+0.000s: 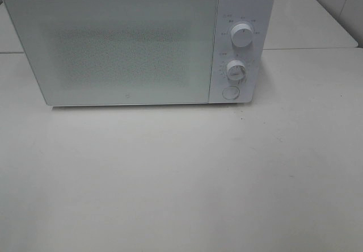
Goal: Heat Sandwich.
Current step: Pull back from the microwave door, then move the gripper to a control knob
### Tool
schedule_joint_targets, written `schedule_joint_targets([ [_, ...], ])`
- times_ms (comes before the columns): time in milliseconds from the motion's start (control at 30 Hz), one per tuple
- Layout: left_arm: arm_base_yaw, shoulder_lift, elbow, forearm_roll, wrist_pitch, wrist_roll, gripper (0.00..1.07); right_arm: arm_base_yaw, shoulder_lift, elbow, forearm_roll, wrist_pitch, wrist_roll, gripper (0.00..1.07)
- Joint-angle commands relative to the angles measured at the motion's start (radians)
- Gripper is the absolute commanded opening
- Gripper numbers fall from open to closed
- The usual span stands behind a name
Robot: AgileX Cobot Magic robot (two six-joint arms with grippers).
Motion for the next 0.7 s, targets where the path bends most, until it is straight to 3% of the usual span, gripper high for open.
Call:
schedule_joint_targets([
  [33, 0.002, -0.027, 0.002, -0.006, -0.016, -0.003, 1.0, -0.007, -0.026, 0.001, 0.001, -0.01, -0.006, 0.76],
  [533, 0.002, -0.027, 0.002, -0.006, -0.016, -0.003, 1.0, -0.007, -0.023, -0.019, -0.001, -0.02, -0.006, 0.78],
  [700, 0.002, -0.027, 0.002, -0.006, -0.016, -0.003, 1.0, -0.007, 0.05, -0.05, -0.024, -0.047, -0.005, 0.8],
])
